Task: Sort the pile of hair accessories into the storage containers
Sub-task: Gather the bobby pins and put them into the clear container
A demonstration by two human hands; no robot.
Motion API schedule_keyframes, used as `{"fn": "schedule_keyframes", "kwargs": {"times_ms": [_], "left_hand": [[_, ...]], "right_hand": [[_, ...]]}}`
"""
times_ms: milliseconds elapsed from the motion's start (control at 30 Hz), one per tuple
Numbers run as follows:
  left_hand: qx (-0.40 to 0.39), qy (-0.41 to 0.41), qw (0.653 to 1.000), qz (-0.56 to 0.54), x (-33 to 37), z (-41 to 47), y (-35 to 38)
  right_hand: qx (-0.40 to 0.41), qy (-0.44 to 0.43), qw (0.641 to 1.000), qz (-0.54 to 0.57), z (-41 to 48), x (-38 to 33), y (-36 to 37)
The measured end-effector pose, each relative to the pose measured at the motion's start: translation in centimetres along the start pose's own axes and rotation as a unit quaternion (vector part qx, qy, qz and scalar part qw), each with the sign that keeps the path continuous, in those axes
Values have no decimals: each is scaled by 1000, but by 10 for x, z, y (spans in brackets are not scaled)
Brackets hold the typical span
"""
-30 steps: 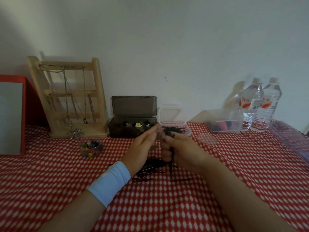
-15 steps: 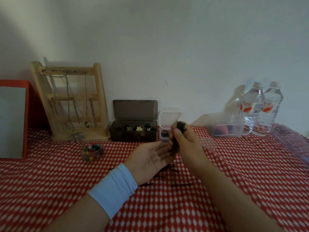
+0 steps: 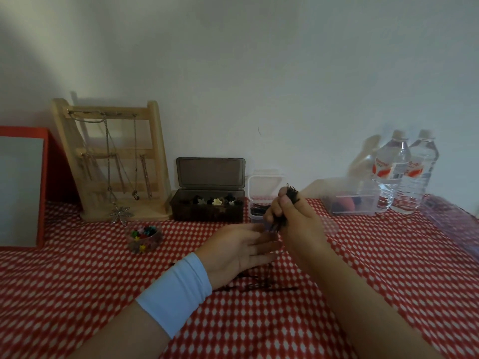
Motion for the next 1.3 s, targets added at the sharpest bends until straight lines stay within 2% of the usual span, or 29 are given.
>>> {"fn": "schedule_keyframes", "kwargs": {"times_ms": [67, 133, 200, 267, 300, 367, 400, 467, 533, 600, 733, 767, 833, 933, 1000, 1067, 1133, 1200, 1267, 1300], "left_hand": [[-77, -20, 991, -109, -4, 0, 9], [-118, -24, 980, -158, -5, 0, 11], [-132, -29, 974, -183, -5, 1, 10], [-113, -44, 979, -164, -6, 2, 5], [-81, -54, 989, -116, -7, 1, 1], [34, -52, 997, 42, -1, -3, -12], [94, -26, 989, 110, 9, -4, -20], [183, 71, 965, 177, 37, -11, -31], [186, 190, 936, 232, 63, -22, -23], [147, 252, 902, 319, 74, -28, -3], [154, 273, 803, 507, 85, -24, 14], [148, 272, 791, 527, 87, -21, 14], [129, 265, 794, 532, 90, -14, 13], [111, 278, 827, 476, 103, -7, 14], [140, 299, 831, 447, 117, 0, 9], [177, 303, 822, 449, 126, 11, 2], [203, 290, 807, 472, 126, 25, -4], [212, 270, 798, 495, 118, 38, -8], [219, 254, 789, 515, 108, 50, -13], [225, 250, 779, 529, 104, 54, -16]], "right_hand": [[-35, -15, 993, -114, -4, -4, 5], [-67, -17, 982, -177, -7, -4, 10], [-96, -5, 976, -197, -10, -3, 14], [-110, -2, 972, -208, -10, -3, 16], [-112, -2, 971, -210, -10, -4, 16], [-112, -1, 972, -207, -10, -4, 16], [-112, 7, 973, -202, -10, -2, 14], [-132, 34, 972, -189, -10, 4, 15], [-174, 63, 966, -179, -14, 11, 19], [-204, 88, 960, -170, -19, 16, 23], [-194, 119, 960, -163, -16, 18, 20], [-187, 126, 961, -161, -14, 16, 18], [-200, 141, 950, -193, -8, 10, 14], [-251, 149, 904, -313, 8, 1, 11], [-266, 132, 873, -387, 29, -4, 10], [-291, 81, 816, -492, 55, -6, 10], [-333, 41, 730, -596, 75, 0, 8], [-373, 47, 663, -647, 86, 18, 1], [-393, 70, 629, -667, 89, 36, -6], [-398, 75, 622, -670, 90, 43, -7]]}}
Point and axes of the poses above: each hand's wrist, its own z-axis towards the middle knuckle, its own y-axis out of the palm, x = y × z, the point moved 9 cm from there along z, towards the middle knuckle, and after that the axes turned 15 degrees about -y, right-handed, at the moved point
